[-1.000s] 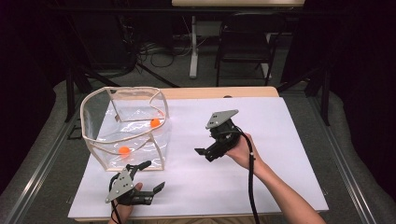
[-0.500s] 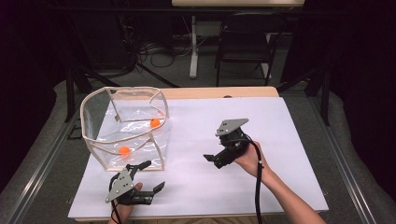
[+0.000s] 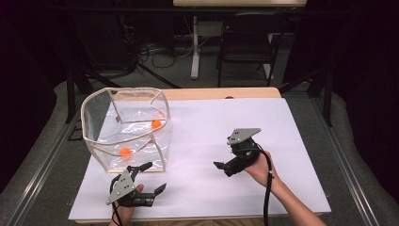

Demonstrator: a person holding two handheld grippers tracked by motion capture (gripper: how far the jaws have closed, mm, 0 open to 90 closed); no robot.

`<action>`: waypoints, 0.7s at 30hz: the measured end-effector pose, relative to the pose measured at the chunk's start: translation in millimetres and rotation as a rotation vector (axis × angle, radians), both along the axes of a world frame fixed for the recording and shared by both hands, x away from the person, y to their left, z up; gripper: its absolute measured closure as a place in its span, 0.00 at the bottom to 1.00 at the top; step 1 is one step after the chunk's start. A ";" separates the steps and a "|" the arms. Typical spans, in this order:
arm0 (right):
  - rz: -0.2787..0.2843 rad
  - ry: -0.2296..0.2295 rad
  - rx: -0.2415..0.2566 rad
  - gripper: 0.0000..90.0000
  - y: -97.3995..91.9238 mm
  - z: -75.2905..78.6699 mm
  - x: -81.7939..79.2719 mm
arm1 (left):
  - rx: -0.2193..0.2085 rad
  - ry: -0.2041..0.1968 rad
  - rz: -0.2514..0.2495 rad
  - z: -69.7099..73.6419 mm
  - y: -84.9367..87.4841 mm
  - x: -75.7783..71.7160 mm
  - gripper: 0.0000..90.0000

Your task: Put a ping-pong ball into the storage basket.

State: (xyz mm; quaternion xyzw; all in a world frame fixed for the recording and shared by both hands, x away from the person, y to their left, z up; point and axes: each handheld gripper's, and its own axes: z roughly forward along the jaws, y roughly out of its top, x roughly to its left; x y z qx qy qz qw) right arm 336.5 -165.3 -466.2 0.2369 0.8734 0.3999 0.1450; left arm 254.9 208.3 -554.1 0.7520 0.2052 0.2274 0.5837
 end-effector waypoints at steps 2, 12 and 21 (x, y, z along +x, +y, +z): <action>-0.008 -0.001 -0.001 0.00 -3.0 -2.3 -2.0 | 0.001 0.000 0.000 -0.1 0.2 0.2 0.17; -0.036 -0.002 0.011 0.00 -18.2 -13.3 -13.6 | -0.002 0.000 0.001 -0.1 -0.7 -0.2 0.17; -0.067 -0.005 0.015 0.00 -31.2 -22.2 -23.8 | -0.003 -0.001 0.001 -0.2 -1.1 -0.1 0.17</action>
